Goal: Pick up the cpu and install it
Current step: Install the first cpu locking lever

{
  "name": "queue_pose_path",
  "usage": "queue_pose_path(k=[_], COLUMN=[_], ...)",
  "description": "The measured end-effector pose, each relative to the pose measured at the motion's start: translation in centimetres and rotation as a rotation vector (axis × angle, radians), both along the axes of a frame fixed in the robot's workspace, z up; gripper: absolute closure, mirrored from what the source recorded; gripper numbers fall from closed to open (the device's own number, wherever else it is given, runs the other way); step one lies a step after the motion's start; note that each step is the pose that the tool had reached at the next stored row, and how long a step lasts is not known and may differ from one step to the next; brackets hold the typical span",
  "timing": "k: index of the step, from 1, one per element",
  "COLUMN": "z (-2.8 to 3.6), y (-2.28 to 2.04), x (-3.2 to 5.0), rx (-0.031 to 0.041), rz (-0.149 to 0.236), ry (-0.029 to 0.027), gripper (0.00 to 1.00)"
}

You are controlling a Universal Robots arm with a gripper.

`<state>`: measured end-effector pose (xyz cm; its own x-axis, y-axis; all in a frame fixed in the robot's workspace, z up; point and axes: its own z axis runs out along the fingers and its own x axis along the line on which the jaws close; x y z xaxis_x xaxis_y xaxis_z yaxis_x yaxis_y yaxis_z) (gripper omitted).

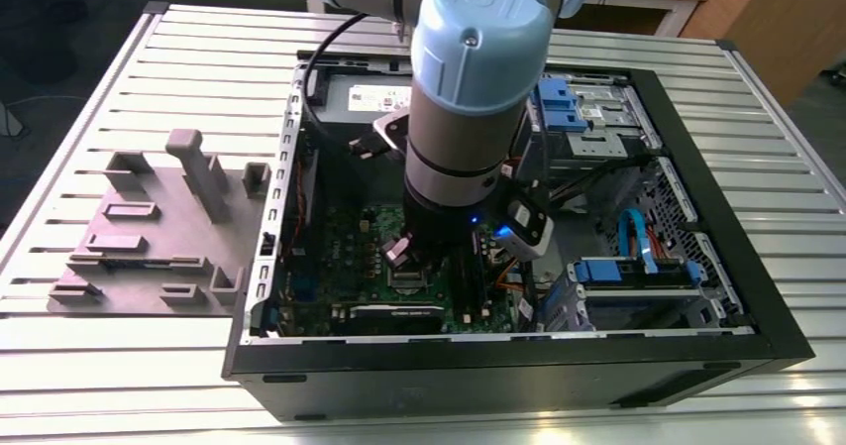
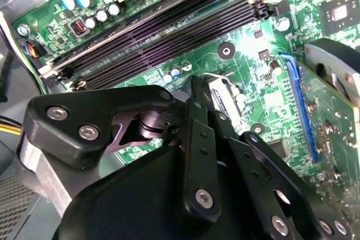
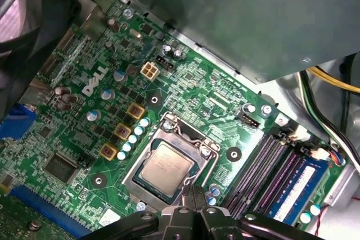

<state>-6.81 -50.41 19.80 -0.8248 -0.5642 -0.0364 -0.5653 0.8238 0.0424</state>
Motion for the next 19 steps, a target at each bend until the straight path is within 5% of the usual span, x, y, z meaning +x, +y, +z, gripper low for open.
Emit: queue_pose_path(k=[19], z=[-1.02], y=[-0.02], x=[0.0], rx=[-0.0012], rz=[0.023], ry=[0.0005], gripper=[0.9])
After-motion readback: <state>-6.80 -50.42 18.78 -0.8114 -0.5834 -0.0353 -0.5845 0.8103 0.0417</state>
